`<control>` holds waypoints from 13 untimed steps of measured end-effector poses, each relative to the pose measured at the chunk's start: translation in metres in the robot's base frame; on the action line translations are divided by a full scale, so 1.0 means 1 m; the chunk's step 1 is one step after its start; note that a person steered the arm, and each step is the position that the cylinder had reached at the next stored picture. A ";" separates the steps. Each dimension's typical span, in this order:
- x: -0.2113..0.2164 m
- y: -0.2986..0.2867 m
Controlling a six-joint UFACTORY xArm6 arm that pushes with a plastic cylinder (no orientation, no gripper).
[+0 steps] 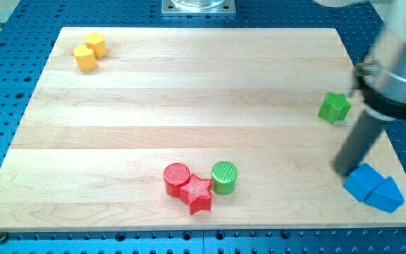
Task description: Push the green star diagonal to the green circle
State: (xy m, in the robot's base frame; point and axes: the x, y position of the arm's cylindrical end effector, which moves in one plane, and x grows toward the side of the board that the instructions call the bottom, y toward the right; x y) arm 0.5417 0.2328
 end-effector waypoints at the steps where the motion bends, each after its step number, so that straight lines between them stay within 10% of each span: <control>1: 0.000 0.013; 6: -0.170 -0.016; 7: -0.159 -0.062; 10: -0.140 0.043; 13: -0.081 -0.055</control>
State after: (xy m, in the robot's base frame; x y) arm 0.4603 0.1778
